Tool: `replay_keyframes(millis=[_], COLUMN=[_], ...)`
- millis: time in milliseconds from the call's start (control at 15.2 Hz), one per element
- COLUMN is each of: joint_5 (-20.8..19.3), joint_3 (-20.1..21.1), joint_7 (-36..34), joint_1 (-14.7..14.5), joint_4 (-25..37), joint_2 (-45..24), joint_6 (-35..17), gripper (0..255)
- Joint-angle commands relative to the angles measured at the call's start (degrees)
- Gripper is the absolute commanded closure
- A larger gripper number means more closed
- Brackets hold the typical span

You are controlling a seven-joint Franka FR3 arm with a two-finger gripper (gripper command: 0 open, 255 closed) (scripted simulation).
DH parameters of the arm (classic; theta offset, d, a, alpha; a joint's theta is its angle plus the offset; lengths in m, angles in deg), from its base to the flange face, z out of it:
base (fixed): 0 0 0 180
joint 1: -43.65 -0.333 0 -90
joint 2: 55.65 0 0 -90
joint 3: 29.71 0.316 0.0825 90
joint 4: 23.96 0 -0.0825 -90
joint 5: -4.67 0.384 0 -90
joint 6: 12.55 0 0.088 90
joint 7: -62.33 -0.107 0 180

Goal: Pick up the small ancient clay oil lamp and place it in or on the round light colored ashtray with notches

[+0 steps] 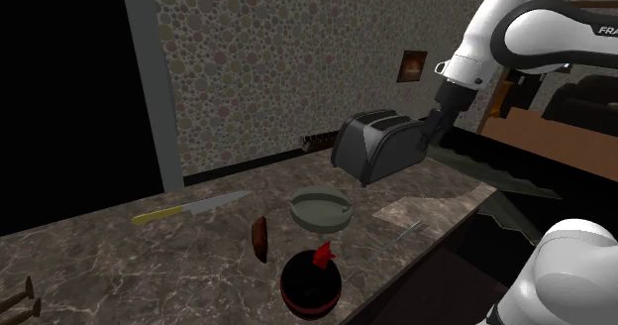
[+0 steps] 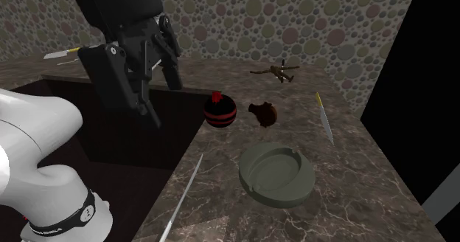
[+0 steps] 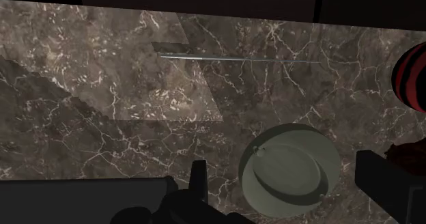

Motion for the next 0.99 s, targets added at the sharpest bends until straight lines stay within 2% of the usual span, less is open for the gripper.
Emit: replay_keyframes(millis=[0, 462, 924], joint_5=[0.0, 3.6, 5.3], joint_3=[0.0, 9.44, 18.9], joint_7=[0.0, -8.47, -17.19], joint_1=[0.0, -2.9, -4.81], joint_4=[0.0, -2.12, -0.65], joint_2=[0.0, -4.64, -13.16], joint_6=[0.0, -7.5, -15.09], gripper=[0, 0, 0])
